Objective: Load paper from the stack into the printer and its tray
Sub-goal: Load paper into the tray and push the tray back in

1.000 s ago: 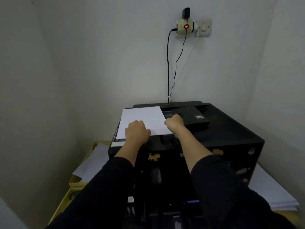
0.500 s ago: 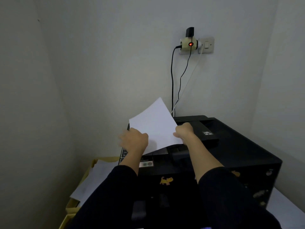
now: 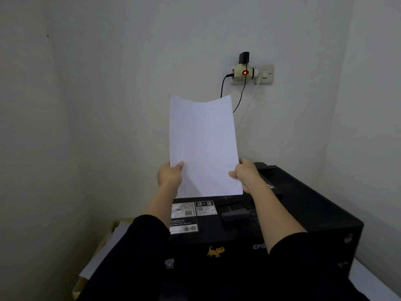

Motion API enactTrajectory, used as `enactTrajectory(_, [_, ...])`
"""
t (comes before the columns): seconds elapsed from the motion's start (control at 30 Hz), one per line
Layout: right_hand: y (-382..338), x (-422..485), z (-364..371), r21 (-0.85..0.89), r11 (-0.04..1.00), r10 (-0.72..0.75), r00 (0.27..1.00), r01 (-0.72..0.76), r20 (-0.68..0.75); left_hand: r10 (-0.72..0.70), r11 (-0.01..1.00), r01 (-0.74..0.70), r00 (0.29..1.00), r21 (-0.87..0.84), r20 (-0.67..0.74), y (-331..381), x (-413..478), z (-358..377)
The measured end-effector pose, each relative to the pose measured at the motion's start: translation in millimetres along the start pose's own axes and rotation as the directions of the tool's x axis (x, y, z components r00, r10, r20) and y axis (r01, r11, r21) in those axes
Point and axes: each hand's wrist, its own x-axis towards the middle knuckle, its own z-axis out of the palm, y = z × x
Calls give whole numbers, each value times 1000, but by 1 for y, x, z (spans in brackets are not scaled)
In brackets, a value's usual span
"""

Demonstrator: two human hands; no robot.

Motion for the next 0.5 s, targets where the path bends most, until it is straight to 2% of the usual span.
enactTrajectory(0.13, [-2, -1, 11, 3, 995, -101, 992, 102, -80, 81, 994, -85, 994, -66, -72, 4, -11, -3])
enactTrajectory(0.2, [8, -2, 16, -4, 994, -105, 989, 105, -100, 93, 994, -97, 993, -45, -79, -5, -16, -6])
enactTrajectory(0.37, [43, -14, 32, -16, 997, -80, 995, 80, -64, -21, 999, 19, 999, -47, -40, -31, -34, -6])
enactTrajectory(0.5, [41, -15, 31, -36, 992, -127, 984, 123, -125, 10, 1000, -11, 999, -9, -38, -24, -38, -5])
